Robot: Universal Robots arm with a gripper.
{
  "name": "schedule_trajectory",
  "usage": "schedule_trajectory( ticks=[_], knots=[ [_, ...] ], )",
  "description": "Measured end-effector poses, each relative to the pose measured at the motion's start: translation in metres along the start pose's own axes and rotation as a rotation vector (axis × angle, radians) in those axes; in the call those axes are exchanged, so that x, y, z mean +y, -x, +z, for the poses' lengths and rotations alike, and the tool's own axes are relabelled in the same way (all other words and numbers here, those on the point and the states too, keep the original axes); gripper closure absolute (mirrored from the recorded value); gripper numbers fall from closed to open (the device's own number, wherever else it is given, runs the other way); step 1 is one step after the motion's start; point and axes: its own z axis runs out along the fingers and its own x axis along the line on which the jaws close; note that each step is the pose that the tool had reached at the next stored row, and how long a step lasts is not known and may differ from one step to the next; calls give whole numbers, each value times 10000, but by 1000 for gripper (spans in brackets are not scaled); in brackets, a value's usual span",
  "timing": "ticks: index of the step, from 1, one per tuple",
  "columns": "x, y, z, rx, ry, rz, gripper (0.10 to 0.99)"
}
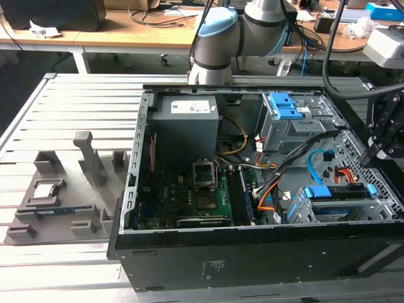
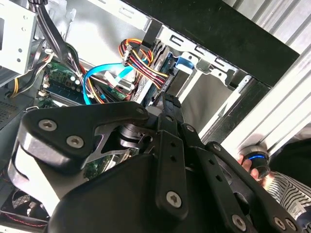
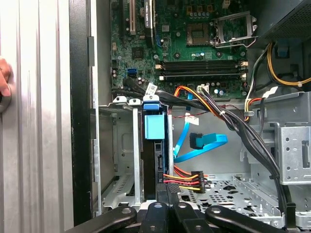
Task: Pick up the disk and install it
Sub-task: 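Insert the second disk wire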
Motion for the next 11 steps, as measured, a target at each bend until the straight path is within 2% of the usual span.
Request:
schedule_trajectory(
  ticks=[2, 3, 4, 7, 9, 11],
  knots=[
    [0, 0, -1, 0, 0, 0, 973],
    [0, 0, -1, 0, 0, 0, 851],
    [0, 1, -2, 2, 0, 0, 784],
    [48, 154, 4, 0, 1, 0, 784],
    [144, 243, 14, 0, 1, -1, 784],
    [215, 280, 20, 0, 0, 1, 784]
  ],
)
